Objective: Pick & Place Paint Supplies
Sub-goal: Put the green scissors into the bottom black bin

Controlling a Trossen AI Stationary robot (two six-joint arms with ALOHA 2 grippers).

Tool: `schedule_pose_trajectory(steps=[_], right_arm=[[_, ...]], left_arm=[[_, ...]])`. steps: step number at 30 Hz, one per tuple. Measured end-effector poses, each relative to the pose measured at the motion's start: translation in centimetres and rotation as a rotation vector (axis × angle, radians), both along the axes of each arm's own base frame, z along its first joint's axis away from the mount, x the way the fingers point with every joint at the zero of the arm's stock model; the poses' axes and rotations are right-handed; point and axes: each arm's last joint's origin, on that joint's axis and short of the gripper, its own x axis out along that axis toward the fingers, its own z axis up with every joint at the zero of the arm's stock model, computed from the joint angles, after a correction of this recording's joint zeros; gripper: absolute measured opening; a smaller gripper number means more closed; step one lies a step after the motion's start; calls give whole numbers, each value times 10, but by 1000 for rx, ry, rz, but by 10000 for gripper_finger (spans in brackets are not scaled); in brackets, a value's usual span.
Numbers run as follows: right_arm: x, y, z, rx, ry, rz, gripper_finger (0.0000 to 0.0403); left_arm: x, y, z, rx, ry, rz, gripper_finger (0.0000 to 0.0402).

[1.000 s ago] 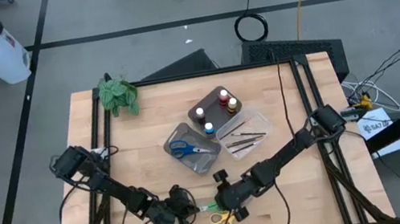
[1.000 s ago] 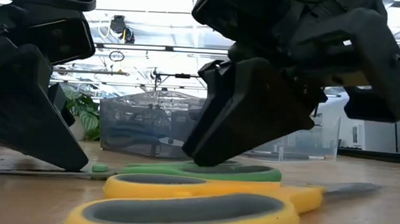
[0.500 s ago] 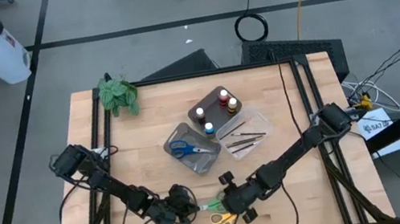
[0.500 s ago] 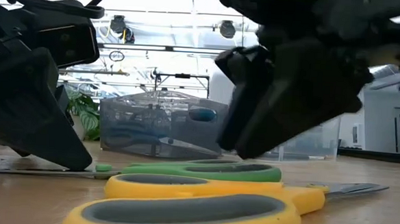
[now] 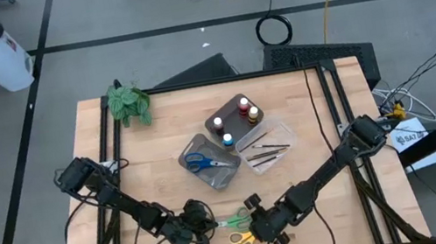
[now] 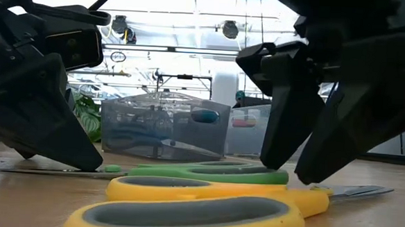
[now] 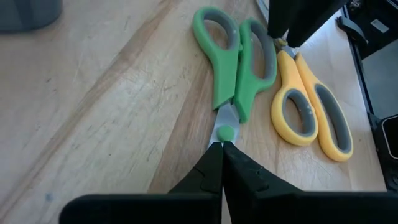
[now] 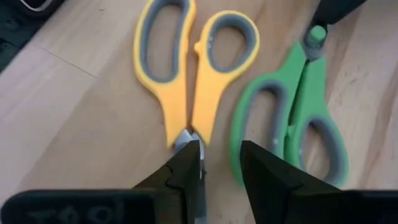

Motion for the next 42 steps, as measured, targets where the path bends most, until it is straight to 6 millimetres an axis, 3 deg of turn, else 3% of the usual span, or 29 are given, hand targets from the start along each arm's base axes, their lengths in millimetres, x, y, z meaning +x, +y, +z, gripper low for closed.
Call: schedule_pose_trajectory(steps=[10, 22, 25, 30, 36, 42], right_arm=[[7, -12, 0, -8, -5, -38, 102], [-2, -19, -21, 40, -27, -53, 99], [-3, -24, -24, 56, -13, -74, 82], [-8, -29, -31, 42, 7, -59, 16], [-13, -26, -35, 20, 15, -45, 14], [-18, -15, -22, -14, -75, -12, 13]], left_arm=[[0, 0, 0, 0, -1, 0, 5], [0, 0, 0, 7, -3, -8, 9], [0, 0, 0, 7, -3, -7, 15], [0, 1, 0, 11, -6, -2, 5], [2, 0, 1, 32, -40, -32, 20], [7, -6, 30, 84, -204, -221, 25]])
